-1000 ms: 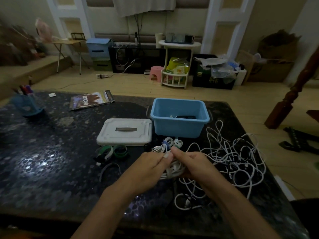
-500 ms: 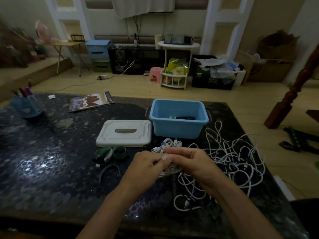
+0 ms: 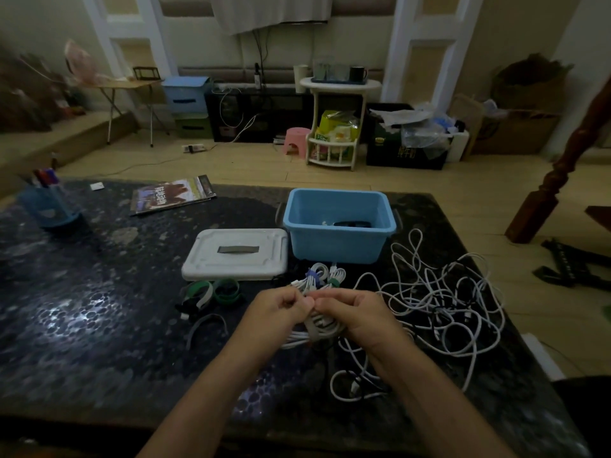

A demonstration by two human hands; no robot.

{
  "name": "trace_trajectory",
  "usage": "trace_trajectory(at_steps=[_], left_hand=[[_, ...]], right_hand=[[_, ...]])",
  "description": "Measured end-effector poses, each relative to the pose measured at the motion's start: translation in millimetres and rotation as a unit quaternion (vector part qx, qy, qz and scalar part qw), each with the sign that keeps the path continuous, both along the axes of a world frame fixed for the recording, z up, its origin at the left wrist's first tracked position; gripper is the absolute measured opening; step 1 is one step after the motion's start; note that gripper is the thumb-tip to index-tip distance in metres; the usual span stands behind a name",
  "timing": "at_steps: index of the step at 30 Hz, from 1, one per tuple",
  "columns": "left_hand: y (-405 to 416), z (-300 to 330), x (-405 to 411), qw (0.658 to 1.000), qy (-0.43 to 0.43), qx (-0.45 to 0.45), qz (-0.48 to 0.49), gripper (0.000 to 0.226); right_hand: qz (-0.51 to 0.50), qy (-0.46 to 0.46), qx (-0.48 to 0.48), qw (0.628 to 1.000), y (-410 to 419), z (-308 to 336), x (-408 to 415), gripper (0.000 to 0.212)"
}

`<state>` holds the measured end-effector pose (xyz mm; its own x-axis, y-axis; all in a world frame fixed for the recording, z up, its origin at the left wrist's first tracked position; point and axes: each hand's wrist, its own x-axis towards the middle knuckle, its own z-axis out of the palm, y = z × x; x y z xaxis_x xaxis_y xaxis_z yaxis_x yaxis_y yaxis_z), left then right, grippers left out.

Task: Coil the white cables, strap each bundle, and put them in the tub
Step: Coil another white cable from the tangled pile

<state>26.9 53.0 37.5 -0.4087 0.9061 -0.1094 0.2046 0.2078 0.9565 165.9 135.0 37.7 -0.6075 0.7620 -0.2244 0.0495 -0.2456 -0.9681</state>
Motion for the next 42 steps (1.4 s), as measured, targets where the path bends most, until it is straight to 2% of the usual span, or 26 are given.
trace_trajectory(at_steps=[4, 9, 12, 16, 20, 26, 31, 35, 42], left_hand=[[-1, 1, 3, 0.998, -0.034, -0.007, 0.05, 0.025], [-3, 1, 2, 0.999, -0.032, 0.018, 0.04, 0.032], [-5, 2, 2, 0.998, -0.047, 0.02, 0.023, 0.027], [-6, 3, 2, 0.998, -0.061, 0.003, 0.004, 0.024], [-6, 4, 3, 0.998, -0.066, 0.001, -0.004, 0.026], [-4, 3, 2, 0.997, -0.061, -0.041, -0.014, 0.02], [0, 1, 5, 0.994, -0.091, -0.067, -0.005, 0.025], [-2, -4, 3, 0.99, -0.108, -0.087, -0.036, 0.025], [-2, -6, 0, 0.979, -0.169, -0.101, -0.045, 0.015]], right_hand=[[-0.002, 0.001, 0.002, 1.0, 0, 3, -1, 0.017], [-0.001, 0.005, -0.029, 1.0, 1, 4, 1, 0.015], [0.011, 0.009, -0.05, 0.999, 3, 6, 6, 0.016], [0.022, -0.001, -0.07, 0.997, 4, 11, 10, 0.03], [0.007, -0.044, -0.024, 0.999, 6, 9, 8, 0.052], [-0.004, -0.014, 0.005, 1.0, 2, 5, 5, 0.01], [-0.018, -0.055, 0.113, 0.992, 4, -1, -3, 0.012], [-0.007, -0.098, 0.198, 0.975, -3, -4, -9, 0.014], [-0.01, -0.037, 0.223, 0.974, -14, 4, -9, 0.012]])
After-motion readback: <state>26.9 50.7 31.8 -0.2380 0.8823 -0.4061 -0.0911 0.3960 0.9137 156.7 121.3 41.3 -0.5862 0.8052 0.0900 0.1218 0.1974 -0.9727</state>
